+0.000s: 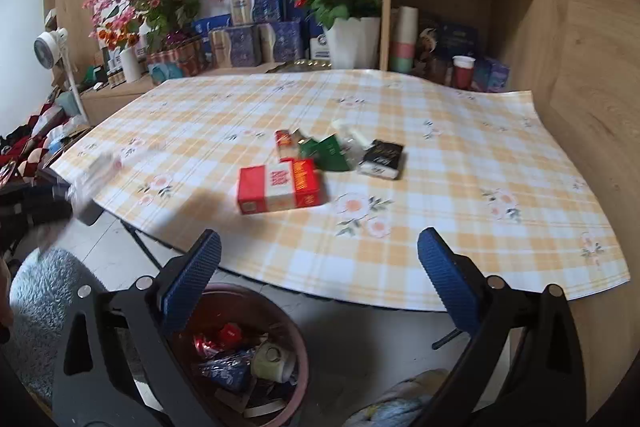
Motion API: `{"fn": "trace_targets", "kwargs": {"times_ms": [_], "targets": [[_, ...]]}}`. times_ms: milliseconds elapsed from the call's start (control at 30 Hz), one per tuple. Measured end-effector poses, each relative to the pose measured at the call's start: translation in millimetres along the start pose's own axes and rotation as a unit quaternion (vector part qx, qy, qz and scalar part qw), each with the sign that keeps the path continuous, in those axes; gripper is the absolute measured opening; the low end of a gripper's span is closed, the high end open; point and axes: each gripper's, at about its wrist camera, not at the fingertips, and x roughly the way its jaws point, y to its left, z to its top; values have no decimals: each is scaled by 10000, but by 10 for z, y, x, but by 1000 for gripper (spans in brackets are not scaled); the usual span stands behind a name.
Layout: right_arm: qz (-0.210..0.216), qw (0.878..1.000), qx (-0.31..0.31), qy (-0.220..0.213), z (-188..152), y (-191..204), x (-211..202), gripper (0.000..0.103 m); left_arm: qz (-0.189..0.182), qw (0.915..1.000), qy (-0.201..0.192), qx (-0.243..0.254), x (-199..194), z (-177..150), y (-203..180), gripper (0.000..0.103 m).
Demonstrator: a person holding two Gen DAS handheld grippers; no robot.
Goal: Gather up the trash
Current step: 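Carry the floral plastic bag over the bin and open the left tool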
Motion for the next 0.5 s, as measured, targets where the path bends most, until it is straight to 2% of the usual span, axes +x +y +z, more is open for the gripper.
{"fn": "trace_targets", "kwargs": {"times_ms": [167,500], "targets": [[-124,9999,29,-87,10,-87,-69,97,-109,9977,454,493,185,-119,-211,55],[-249,9994,236,-57,-103,-241,-78,97,-538,9867,1281,841,447,-388,-386,55]]}}
